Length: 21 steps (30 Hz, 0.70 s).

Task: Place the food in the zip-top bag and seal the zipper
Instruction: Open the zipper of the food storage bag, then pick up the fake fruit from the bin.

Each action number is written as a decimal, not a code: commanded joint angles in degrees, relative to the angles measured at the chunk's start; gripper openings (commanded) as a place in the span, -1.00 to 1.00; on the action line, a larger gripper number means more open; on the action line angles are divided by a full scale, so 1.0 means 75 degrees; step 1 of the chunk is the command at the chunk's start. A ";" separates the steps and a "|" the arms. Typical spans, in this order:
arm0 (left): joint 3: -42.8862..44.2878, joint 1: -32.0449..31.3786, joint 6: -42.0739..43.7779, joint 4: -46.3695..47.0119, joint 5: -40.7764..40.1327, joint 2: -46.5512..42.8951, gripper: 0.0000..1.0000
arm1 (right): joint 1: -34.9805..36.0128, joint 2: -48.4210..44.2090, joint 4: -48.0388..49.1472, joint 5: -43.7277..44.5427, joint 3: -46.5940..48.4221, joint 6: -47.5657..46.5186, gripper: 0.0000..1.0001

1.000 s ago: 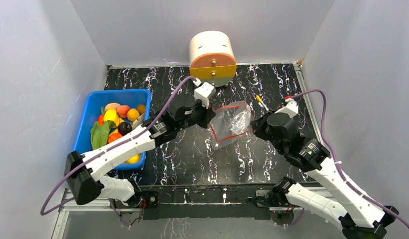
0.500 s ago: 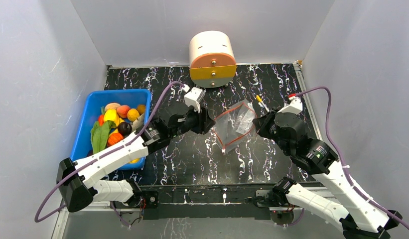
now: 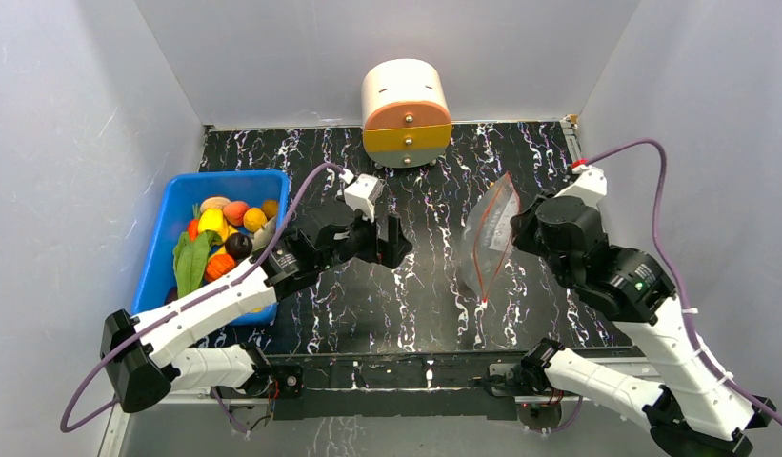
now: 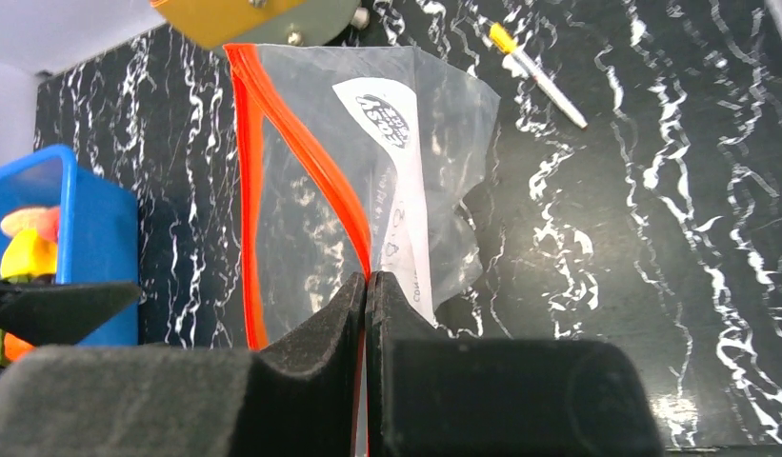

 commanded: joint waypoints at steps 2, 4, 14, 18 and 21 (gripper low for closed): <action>0.0193 0.0023 0.0122 -0.0953 -0.0888 0.0027 0.97 | 0.0015 0.0374 -0.1094 0.1091 0.1153 -0.0216 -1.00; 0.0192 0.0178 0.0042 -0.1134 -0.0961 0.0017 0.97 | 0.0012 0.0596 -0.1360 0.1333 0.1320 -0.0249 -1.00; 0.0101 0.1999 -0.0239 -0.2118 -0.0316 -0.0358 0.97 | 0.0007 0.1493 0.1130 -0.0350 -0.0223 -0.0832 -1.00; 0.0261 0.2400 -0.0274 -0.2766 -0.1141 -0.0580 0.95 | 0.0013 0.1770 0.2698 -0.1619 -0.1165 -0.0731 -1.00; 0.0159 0.3012 -0.0268 -0.3081 -0.1358 -0.0777 0.91 | 0.0013 0.1772 0.3559 -0.1954 -0.1761 -0.0583 -1.00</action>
